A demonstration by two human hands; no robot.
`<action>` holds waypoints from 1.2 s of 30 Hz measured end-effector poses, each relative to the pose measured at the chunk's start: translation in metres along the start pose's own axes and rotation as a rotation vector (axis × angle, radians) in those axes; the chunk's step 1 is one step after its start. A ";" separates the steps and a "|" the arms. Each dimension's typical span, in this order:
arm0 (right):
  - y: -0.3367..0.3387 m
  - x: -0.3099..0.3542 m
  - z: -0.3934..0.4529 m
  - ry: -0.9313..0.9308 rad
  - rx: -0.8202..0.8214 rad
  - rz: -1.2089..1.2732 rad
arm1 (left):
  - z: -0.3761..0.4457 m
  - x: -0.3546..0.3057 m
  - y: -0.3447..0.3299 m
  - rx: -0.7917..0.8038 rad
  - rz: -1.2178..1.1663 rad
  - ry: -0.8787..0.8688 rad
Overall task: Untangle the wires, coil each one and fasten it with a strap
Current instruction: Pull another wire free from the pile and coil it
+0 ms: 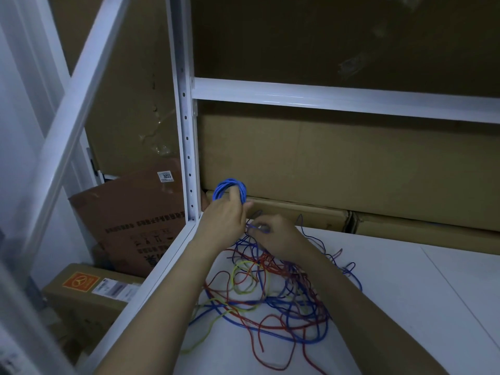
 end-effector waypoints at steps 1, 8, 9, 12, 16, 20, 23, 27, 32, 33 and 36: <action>0.001 -0.004 -0.001 -0.030 0.026 0.056 | 0.000 0.003 -0.001 0.032 0.037 0.006; 0.022 -0.006 0.004 0.025 0.028 -0.129 | -0.008 0.025 -0.011 0.285 0.043 0.087; 0.024 -0.004 0.007 0.058 0.046 -0.176 | -0.009 0.025 -0.013 0.321 0.005 0.092; 0.032 -0.003 0.011 0.153 0.012 -0.288 | -0.011 0.021 -0.014 0.422 -0.164 0.083; 0.039 -0.005 0.013 0.164 -0.134 -0.215 | -0.009 0.020 -0.007 0.446 -0.518 0.133; 0.039 0.002 0.016 0.161 -0.184 -0.073 | -0.010 0.011 0.002 0.453 -0.983 0.171; 0.039 0.004 0.016 0.131 -0.208 0.015 | -0.006 0.009 0.008 0.390 -1.247 0.179; 0.038 0.004 0.013 0.134 -0.227 0.023 | -0.001 0.008 0.013 0.282 -1.479 0.238; 0.031 0.002 0.007 0.084 -0.194 -0.091 | 0.007 0.007 0.022 0.095 -1.613 0.321; 0.028 0.004 0.005 0.092 -0.187 -0.131 | 0.008 0.005 0.024 0.068 -1.595 0.313; 0.017 0.014 0.001 0.218 -0.175 -0.384 | 0.012 -0.002 0.022 0.037 -1.607 0.322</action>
Point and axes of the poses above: each hand's wrist, its own z-axis towards the middle knuckle, its own y-axis out of the back of the hand, x = y × z, the point moved 5 cm from there along z, towards the middle knuckle, and after that the axes turned 5 degrees about y, right-handed, at the moved point
